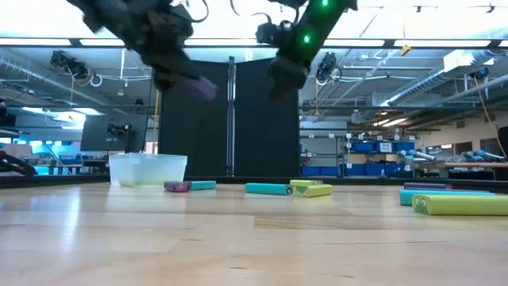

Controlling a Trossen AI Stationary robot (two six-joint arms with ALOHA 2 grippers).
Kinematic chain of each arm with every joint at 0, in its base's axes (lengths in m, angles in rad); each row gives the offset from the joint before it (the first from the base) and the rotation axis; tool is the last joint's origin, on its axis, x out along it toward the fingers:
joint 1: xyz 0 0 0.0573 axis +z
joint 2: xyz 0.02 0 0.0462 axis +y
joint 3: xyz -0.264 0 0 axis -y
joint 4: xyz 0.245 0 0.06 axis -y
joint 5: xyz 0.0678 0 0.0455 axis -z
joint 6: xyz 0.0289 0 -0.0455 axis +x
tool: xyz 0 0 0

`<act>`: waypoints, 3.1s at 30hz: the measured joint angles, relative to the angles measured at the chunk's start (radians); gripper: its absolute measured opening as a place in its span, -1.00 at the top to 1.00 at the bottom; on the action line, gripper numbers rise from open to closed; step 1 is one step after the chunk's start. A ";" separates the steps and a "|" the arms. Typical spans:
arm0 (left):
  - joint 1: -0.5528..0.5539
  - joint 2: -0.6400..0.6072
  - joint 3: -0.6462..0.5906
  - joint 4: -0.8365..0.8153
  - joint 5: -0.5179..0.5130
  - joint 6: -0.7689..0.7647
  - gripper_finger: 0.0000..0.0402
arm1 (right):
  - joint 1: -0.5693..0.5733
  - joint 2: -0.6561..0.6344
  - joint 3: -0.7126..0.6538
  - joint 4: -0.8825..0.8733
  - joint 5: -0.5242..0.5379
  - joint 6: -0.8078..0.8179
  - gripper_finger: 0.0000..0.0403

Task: Sort blocks
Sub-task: Put the purple block into the blue bin, then put the blue block into the yellow bin

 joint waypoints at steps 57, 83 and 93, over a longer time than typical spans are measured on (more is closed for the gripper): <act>-0.697 0.007 -0.354 0.006 0.536 -0.708 0.32 | -0.021 -0.002 -0.121 0.100 -0.013 0.054 0.19; -0.526 -0.063 -0.297 0.018 0.407 -0.472 0.98 | -0.043 -0.003 -0.146 0.055 -0.214 0.100 0.81; -0.328 -0.108 -0.297 0.151 0.290 -0.165 0.99 | -0.048 -0.003 -0.242 0.053 -0.447 0.212 0.77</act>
